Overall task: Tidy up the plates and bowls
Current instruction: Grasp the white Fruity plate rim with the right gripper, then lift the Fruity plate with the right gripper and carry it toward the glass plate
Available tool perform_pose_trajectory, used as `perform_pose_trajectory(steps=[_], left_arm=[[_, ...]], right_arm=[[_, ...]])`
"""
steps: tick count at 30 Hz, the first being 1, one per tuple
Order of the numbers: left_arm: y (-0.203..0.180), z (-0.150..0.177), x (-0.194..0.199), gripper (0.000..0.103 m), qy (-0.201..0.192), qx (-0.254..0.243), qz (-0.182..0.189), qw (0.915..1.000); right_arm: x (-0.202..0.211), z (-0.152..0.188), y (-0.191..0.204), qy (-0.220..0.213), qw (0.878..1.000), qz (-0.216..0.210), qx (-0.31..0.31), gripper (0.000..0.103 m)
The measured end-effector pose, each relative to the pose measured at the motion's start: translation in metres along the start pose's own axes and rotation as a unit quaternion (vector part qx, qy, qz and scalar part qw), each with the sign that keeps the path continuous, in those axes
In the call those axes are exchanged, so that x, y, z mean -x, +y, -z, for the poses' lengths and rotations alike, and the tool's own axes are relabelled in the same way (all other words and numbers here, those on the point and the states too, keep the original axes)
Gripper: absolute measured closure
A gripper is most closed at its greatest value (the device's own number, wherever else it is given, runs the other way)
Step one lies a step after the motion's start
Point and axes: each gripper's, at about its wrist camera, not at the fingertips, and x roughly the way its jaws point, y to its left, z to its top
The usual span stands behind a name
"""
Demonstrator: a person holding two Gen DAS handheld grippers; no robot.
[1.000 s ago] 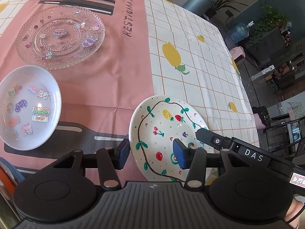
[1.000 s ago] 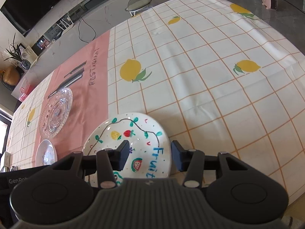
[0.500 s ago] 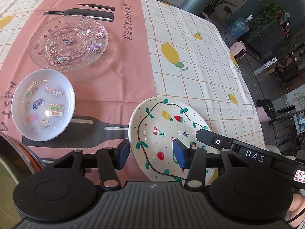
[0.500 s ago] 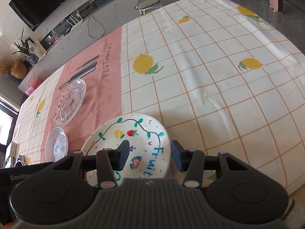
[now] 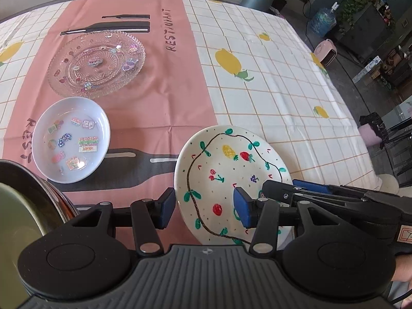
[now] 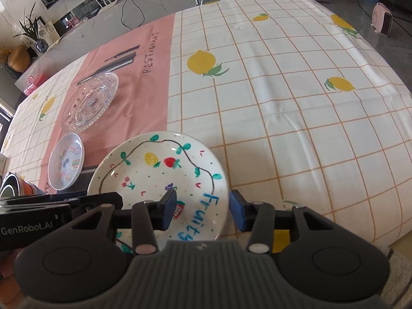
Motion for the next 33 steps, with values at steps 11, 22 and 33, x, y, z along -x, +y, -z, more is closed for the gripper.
perform_pose_trajectory(steps=[11,22,33], left_arm=[[-0.01,0.011,-0.012,0.048,0.009,-0.034,-0.047,0.9983],[-0.016,0.025,-0.008,0.048,0.012,-0.049,-0.084,0.9952],[-0.019,0.033,-0.009,0.049,0.015,-0.055,-0.131,0.9898]], right_arm=[[-0.016,0.001,0.006,0.035,0.998,0.03,0.032,0.063],[-0.014,0.006,0.012,0.047,0.997,0.018,0.066,0.063],[-0.015,0.004,0.023,0.034,0.995,0.0,0.096,0.063]])
